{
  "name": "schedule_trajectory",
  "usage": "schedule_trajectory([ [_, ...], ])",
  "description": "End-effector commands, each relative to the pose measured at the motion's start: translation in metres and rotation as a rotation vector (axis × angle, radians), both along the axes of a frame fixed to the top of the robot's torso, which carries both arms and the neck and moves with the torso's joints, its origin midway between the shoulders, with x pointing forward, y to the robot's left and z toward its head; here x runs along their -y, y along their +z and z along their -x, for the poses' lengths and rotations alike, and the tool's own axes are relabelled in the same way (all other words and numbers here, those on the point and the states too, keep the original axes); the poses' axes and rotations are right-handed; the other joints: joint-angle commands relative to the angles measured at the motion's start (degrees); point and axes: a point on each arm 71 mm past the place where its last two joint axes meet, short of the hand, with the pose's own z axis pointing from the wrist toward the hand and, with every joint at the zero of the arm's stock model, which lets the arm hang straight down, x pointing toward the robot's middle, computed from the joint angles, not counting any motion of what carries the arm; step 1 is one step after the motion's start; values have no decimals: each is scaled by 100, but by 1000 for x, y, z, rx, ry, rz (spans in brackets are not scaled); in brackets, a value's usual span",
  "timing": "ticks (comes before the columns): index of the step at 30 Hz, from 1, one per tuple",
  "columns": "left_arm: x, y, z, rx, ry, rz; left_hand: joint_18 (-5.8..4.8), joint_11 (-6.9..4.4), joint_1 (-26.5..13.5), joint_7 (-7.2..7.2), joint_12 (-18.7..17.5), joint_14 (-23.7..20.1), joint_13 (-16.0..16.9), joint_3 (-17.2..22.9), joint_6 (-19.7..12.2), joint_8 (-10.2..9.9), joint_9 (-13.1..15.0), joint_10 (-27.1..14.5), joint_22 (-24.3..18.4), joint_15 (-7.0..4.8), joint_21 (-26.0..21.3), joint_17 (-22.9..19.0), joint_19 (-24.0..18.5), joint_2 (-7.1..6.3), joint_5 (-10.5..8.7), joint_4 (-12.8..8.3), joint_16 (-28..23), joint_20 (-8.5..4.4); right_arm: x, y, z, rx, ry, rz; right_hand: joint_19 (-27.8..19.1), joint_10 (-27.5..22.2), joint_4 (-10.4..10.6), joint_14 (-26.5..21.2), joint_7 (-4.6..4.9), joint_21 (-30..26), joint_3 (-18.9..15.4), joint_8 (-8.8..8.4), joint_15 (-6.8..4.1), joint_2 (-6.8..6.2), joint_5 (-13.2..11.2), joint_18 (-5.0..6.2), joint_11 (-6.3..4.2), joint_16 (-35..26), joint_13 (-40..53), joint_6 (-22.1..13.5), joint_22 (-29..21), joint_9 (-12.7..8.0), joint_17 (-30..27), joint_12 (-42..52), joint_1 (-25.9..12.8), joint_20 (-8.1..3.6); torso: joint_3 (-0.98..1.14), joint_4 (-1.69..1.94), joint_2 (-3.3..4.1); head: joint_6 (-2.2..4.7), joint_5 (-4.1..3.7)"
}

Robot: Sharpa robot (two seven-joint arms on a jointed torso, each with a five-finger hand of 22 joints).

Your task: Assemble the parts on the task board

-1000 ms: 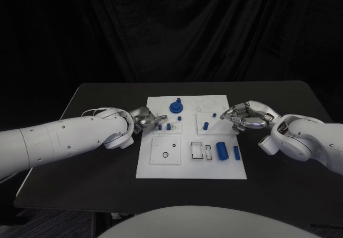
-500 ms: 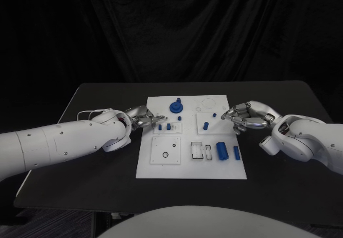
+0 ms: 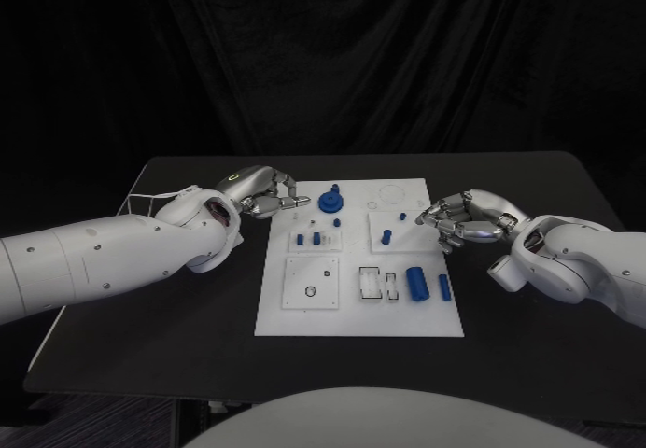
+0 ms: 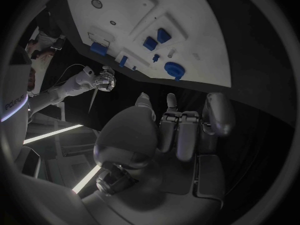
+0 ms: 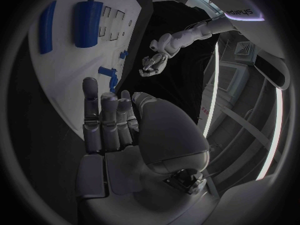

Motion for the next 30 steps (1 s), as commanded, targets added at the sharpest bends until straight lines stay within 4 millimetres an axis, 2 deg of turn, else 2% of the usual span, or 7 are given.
schedule_trajectory([
  [1, 16, 4, 3, 32, -219, -2, 247, 206, 889, 61, -1945, -1748, -160, 373, -218, -166, 106, -2204, 215, 266, -1822, 50, -1685, 63, -82, -223, -1161, 181, 0, -1, 1, -9, 2, 0, -30, -46, 33, -40, -6, -19, 2, 38, -15, -9, -1, 83, 5, -19, -5, 7, 6, -6, -10, 9, -46, -4, 10, -24, 0, -1, 44],
  [5, 24, 4, -1, 33, -320, -4, 281, 434, 1480, -87, -3543, -3911, -1172, 802, -265, -298, 90, -4369, -5, 476, -2799, -1072, -2585, 4, -164, -382, -2504, 336, -1, -1, 2, -9, 5, -3, -25, -42, 35, -38, -7, -12, 1, 39, -15, -10, -2, 81, 4, -15, -2, 9, 9, -6, -7, 12, -49, -4, 15, -28, 15, -1, 57],
  [13, 38, -1, -12, 68, -429, -42, 397, 329, 1957, -116, -4459, -2652, -2022, 1369, -361, -546, 28, -4966, 223, 312, -2382, -670, -2047, -275, -328, -522, -1625, 355, 0, 1, 5, -8, 8, -9, -15, -30, 36, -29, -8, 6, 1, 40, -15, -11, -2, 78, 4, -3, 8, 10, 16, -6, 3, 19, -51, -3, 1, -2, 38, -1, -10],
  [14, 39, -1, -13, 71, -434, -48, 347, 317, 2028, -213, -4857, -1856, -2494, 1521, -286, -670, -105, -4987, 349, 228, -1713, -480, -1255, -432, -478, -531, -1296, 314, 0, 1, 5, -8, 8, -10, -15, -30, 36, -29, -8, 6, 1, 40, -15, -11, -2, 78, 4, -3, 8, 10, 16, -6, 3, 19, -51, -3, 3, -4, 41, -1, -18],
  [20, 48, -6, -19, 97, -463, -127, 260, 201, 2030, -253, -5442, -1154, -3360, 1770, -211, -982, -596, -4925, 455, 78, -1190, -442, -458, -775, -674, -537, -1072, 137, 2, 1, 6, -9, 8, -11, -15, -30, 36, -29, -8, 6, 1, 40, -15, -11, -2, 78, 4, -3, 8, 10, 16, -6, 3, 19, -51, -3, 1, -18, 98, -1, 9],
  [25, 55, -9, -23, 97, -466, -160, 182, 83, 1977, -228, -5771, -737, -4204, 2249, -46, -993, -2448, -4510, 551, -43, -910, -490, 96, -1133, -617, -506, -922, -18, 3, 1, 7, -8, 8, -13, -15, -30, 36, -29, -8, 6, 1, 40, -15, -11, -2, 78, 4, -3, 8, 10, 16, -6, 3, 19, -51, -3, -17, -35, 154, -1, 34],
  [30, 59, -12, -25, 99, -460, -210, 129, 71, 1826, -186, -5949, -552, -4576, 2467, 31, -1009, -3395, -4353, 639, -64, -625, -484, 382, -1284, -600, -502, -825, -61, 2, 2, 8, -10, 10, -13, -15, -30, 36, -29, -8, 6, 1, 40, -15, -11, -2, 78, 4, -3, 8, 10, 16, -6, 3, 19, -51, -3, -33, -51, 197, -1, 43],
])
